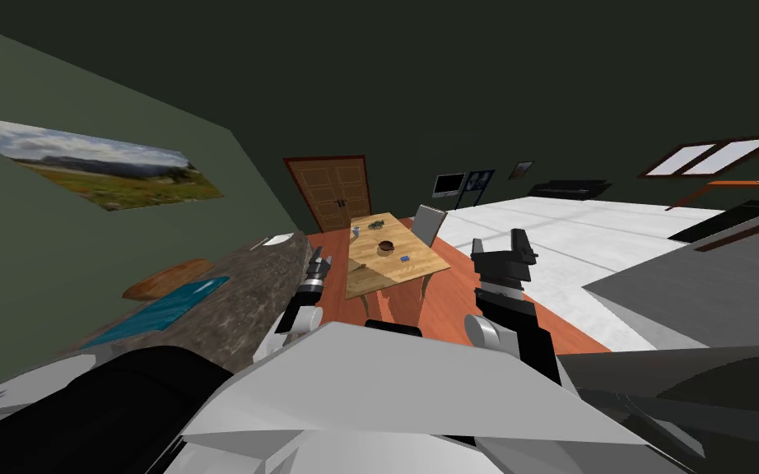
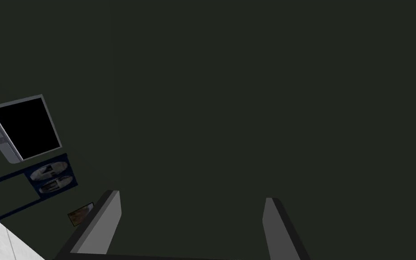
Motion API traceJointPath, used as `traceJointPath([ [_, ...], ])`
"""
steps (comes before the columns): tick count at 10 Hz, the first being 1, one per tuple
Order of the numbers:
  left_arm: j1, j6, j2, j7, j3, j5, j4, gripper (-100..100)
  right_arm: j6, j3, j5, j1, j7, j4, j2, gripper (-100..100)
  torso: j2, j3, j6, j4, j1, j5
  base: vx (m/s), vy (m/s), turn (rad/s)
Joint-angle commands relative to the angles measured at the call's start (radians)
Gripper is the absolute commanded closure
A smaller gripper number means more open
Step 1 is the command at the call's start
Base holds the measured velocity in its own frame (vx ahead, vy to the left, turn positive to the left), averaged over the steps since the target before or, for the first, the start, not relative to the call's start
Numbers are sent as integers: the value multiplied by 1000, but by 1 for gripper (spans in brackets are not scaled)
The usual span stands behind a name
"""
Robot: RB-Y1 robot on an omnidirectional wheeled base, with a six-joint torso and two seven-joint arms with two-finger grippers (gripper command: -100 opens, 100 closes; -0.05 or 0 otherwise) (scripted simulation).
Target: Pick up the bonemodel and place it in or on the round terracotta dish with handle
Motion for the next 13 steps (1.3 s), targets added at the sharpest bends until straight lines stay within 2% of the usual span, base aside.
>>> traceJointPath([
  [1, 1, 50, 12, -4, 16, 19, 30, -100, 0, 0, 0, 0, 0, 0, 0, 0, 0, 0, 0, 0, 0, 0, -46, 23, -258],
  [2, 1, 75, 12, -4, 16, 19, 30, -100, 0, 0, 0, 0, 0, 0, 0, 0, -1, 0, 1, 0, 0, 0, -38, 20, -113],
  [3, 9, 110, 26, -1, 34, 39, 48, -100, 0, 0, 0, 0, 0, 0, 0, 0, -1, -1, 0, 0, -1, 0, -40, 15, -263],
  [4, 9, 129, 26, -1, 34, 39, 48, -100, 0, 0, 0, 0, 0, 0, 0, 0, -1, -1, 1, 0, -1, 0, -40, 16, -137],
  [5, 18, 161, 41, 3, 54, 60, 68, -100, 0, 0, 0, 0, 0, 0, 0, 0, -1, -1, 0, 0, -1, 0, -47, 13, -230],
  [6, 18, 184, 41, 3, 54, 60, 68, -100, 0, 0, 0, 0, 0, 0, 0, 0, -1, -1, 1, 0, -1, 0, -40, 15, -143],
  [7, 26, 213, 55, 7, 73, 81, 88, -100, 0, 0, 0, 0, 0, 0, 0, 0, -1, -1, 0, 0, -1, 0, -41, 13, -295],
  [8, 26, 240, 55, 7, 73, 81, 88, -100, 0, 0, 0, 0, 0, 0, 0, 0, -1, -1, 1, 0, -1, 0, -38, 13, -151],
  [9, 34, 274, 69, 13, 93, 103, 111, -100, 0, 0, 0, 0, 0, 0, 0, 0, -2, -1, 0, 0, -1, 0, -37, 4, -262],
  [10, 34, 294, 69, 13, 93, 103, 111, -100, 0, 0, 0, 0, 0, 0, 0, 0, -2, -1, 1, 0, -1, 0, -30, 6, -133],
  [11, 42, 336, 83, 19, 114, 125, 135, -100, 0, 0, 0, 0, 0, 0, 0, 0, -2, -1, 0, 0, -1, 0, -31, 2, -272],
  [12, 42, 349, 83, 19, 114, 125, 135, -100, 0, 0, 0, 0, 0, 0, 0, 0, -2, -1, 0, 0, -1, 0, -26, 9, -142],
  [13, 49, 400, 97, 27, 135, 147, 161, -100, 0, 0, 0, 0, 0, 0, 0, 0, -2, -1, 0, -1, -1, 0, -26, 0, -237],
])
